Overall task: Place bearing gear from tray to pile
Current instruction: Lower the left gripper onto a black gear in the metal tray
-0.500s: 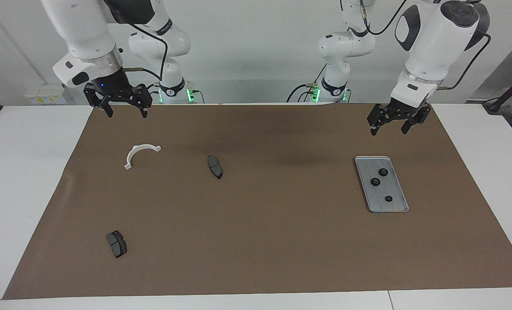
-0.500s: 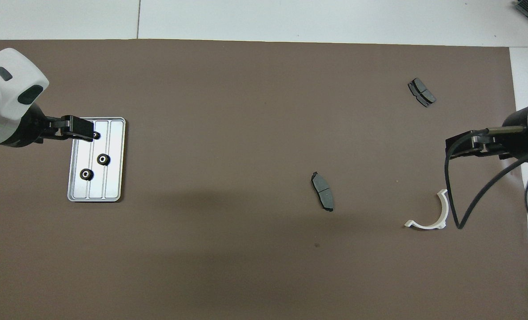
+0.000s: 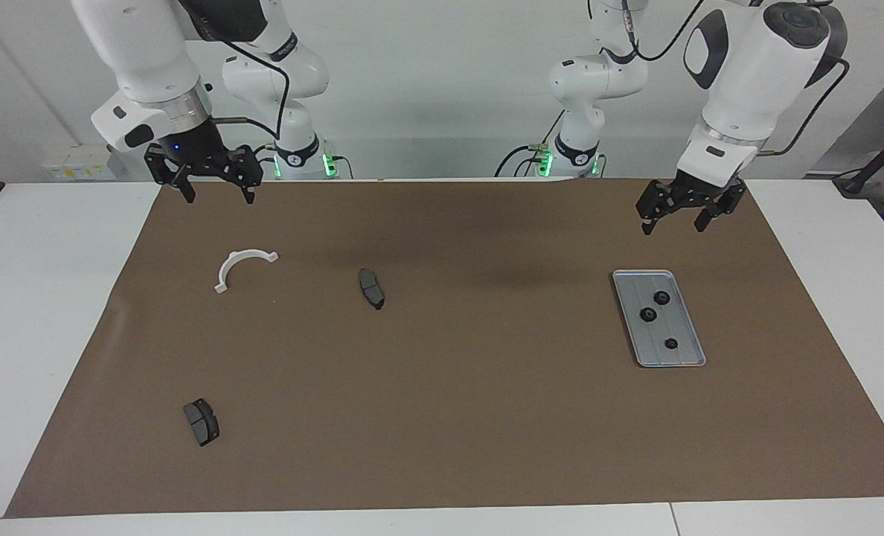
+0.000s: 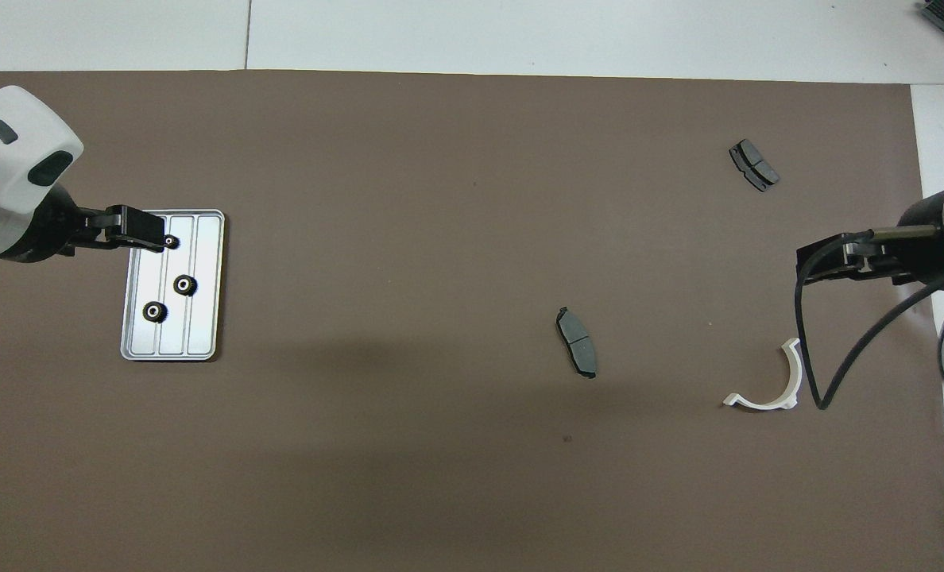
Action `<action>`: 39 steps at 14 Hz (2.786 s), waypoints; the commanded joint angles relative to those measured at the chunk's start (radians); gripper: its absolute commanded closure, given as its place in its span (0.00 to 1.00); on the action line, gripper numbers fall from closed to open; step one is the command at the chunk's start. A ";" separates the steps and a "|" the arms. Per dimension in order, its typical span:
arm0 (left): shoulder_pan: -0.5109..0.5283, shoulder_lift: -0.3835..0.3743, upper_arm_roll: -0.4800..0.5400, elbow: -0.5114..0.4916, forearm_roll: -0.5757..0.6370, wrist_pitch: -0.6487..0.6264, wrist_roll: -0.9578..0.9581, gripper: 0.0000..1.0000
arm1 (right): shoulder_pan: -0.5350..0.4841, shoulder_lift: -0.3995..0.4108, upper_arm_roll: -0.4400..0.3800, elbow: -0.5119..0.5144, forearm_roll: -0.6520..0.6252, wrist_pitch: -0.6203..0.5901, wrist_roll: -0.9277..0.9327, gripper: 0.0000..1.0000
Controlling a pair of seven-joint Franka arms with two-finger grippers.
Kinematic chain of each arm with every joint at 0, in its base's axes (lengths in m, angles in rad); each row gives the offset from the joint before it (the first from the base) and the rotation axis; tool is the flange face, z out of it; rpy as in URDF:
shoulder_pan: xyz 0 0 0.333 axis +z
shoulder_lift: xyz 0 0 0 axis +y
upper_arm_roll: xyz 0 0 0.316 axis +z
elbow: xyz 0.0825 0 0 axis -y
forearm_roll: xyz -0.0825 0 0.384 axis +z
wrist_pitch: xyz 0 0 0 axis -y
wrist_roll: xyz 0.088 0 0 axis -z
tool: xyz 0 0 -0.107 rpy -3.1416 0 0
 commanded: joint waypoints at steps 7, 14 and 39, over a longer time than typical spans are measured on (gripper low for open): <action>0.040 0.089 0.005 -0.259 -0.015 0.321 0.019 0.00 | -0.015 -0.015 0.001 -0.011 0.019 0.002 -0.032 0.00; 0.137 0.248 0.007 -0.252 -0.011 0.514 0.209 0.00 | -0.012 -0.015 0.001 -0.012 0.019 0.002 -0.032 0.00; 0.155 0.400 0.007 -0.206 0.012 0.699 0.269 0.04 | -0.012 -0.015 0.001 -0.011 0.019 0.002 -0.032 0.00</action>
